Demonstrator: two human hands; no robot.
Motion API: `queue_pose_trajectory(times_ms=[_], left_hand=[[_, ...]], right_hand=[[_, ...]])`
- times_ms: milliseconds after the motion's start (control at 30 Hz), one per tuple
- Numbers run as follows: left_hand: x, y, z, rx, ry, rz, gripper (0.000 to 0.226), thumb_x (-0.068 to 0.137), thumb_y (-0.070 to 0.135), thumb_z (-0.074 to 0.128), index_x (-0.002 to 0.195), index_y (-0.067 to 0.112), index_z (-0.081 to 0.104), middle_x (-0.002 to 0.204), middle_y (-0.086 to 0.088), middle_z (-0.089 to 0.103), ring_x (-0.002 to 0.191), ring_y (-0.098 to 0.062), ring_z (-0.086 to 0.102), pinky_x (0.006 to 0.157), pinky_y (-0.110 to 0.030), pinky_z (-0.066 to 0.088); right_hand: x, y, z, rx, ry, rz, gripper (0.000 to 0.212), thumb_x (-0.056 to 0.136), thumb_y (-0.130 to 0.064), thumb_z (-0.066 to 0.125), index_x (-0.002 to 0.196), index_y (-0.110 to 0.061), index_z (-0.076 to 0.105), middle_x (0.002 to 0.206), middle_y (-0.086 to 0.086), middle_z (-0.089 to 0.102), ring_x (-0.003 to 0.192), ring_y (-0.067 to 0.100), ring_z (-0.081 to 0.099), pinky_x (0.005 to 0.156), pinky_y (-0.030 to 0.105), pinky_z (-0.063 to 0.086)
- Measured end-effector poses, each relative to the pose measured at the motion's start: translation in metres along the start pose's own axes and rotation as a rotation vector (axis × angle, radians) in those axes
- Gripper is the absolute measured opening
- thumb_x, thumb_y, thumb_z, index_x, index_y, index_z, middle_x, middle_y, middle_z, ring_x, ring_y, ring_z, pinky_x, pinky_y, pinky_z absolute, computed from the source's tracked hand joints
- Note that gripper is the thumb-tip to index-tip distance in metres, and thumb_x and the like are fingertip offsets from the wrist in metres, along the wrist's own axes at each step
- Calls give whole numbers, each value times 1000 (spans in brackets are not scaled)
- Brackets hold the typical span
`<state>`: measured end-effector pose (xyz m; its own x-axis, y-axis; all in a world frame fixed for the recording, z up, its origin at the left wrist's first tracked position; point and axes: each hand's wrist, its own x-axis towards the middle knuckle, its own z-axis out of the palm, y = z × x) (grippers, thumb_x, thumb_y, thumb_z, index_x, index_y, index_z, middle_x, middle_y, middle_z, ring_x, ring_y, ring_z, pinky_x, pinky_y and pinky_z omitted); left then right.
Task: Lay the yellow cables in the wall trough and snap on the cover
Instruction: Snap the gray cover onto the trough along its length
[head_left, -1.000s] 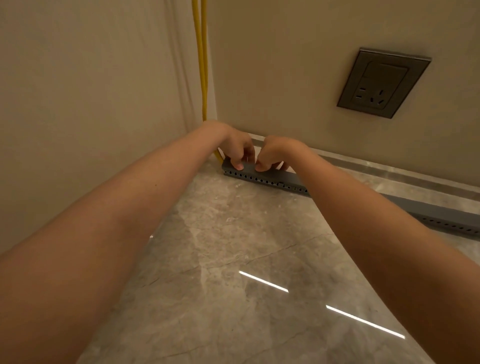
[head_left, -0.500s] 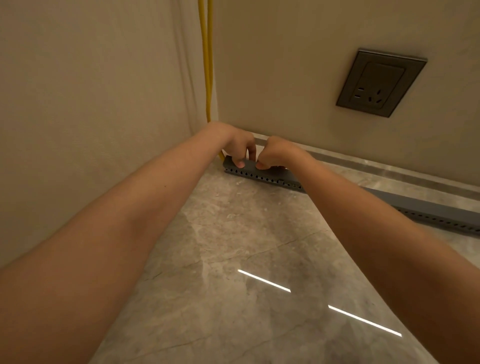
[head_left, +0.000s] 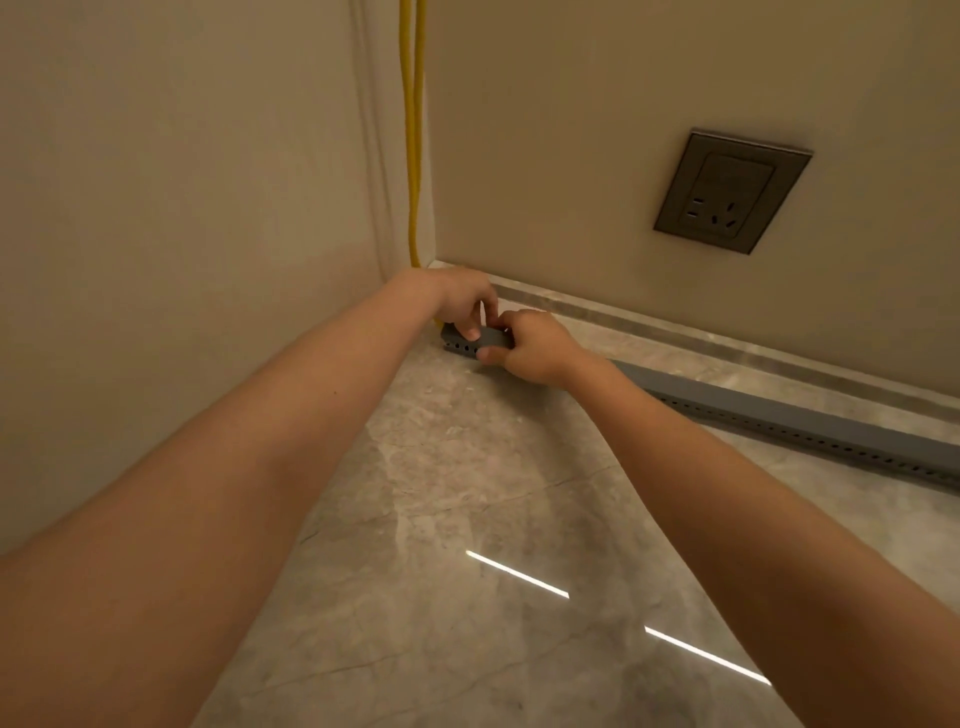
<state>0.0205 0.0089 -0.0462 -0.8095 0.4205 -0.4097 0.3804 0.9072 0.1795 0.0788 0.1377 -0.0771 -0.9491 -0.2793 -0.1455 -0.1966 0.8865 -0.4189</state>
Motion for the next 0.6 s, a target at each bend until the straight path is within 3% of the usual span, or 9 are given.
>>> queue_pose_trajectory(times_ms=[100,267,433,600], left_hand=[[-4,-1,-1,76,23,32,36,87,16,66,123,11,60,119,-8,64,107,-24,58,93,-34,45],[-19,-5,4,294,85,131,28,84,26,60,110,16,63,97,-5,64,82,-19,53,78,-33,48],[-18,-3,9,441,105,173,28,80,25,65,105,13,64,101,-10,67,93,-28,60,81,-38,50],[-15,-3,4,355,64,107,33,81,23,69,111,13,62,107,-8,65,93,-24,57,82,-36,47]], right_hand=[[0,2,5,-136,29,-70,39,91,-30,57,122,-6,55,116,18,58,106,32,55,80,33,41],[5,6,7,-114,24,-93,32,92,-29,55,109,-2,59,111,19,57,98,32,54,71,28,32],[7,7,12,-62,78,-65,32,87,-28,60,107,-4,63,109,19,53,99,32,53,72,27,33],[9,6,7,16,129,-12,39,76,-27,73,107,-5,61,105,12,63,86,24,54,65,28,34]])
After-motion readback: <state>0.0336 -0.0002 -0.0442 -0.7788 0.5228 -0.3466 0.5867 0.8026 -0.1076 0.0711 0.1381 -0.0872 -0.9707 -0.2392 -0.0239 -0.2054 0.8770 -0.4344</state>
